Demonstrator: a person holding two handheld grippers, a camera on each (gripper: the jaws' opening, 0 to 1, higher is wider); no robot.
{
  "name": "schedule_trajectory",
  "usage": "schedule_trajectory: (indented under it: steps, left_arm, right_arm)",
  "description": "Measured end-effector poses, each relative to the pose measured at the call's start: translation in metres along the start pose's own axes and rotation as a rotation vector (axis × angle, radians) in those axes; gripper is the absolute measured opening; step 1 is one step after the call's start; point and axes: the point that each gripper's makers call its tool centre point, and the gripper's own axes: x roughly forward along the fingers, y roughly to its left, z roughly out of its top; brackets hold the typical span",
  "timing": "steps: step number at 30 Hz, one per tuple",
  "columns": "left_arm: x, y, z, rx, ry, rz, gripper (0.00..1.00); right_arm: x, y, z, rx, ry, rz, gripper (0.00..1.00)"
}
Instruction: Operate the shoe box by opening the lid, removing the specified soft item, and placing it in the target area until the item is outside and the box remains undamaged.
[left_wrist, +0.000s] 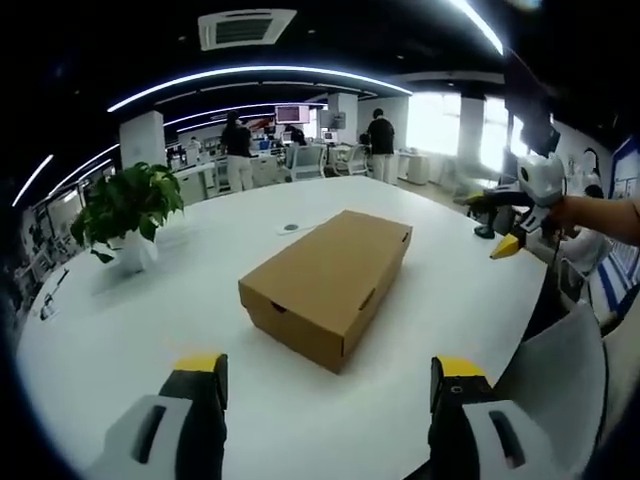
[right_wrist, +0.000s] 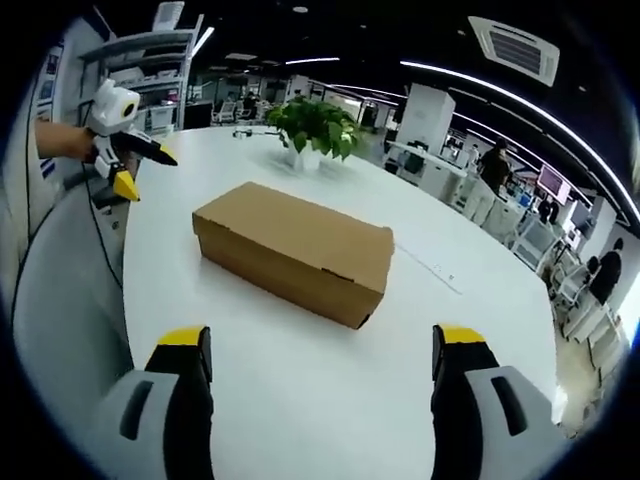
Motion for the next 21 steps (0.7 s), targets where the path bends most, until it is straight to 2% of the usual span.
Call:
schedule_trajectory:
  steps: [4,12,21]
  left_arm:
    - [0.007,0.003,0.001,0.009,0.010,0.002,0.84]
    - [0.022,0.009,0.006,0.008,0.011,0.017,0.81]
    - [0.038,-0.003,0.000,-0.040,0.016,0.010,0.76]
  right_arm:
    - [0.006,-0.006,0.000,0.001,0.005,0.020,0.85]
    - [0.025,-0.018,0.000,-0.062,0.040,0.075,0.81]
    - [0.045,-0.028,-0.004,-0.080,0.076,0.119,0.76]
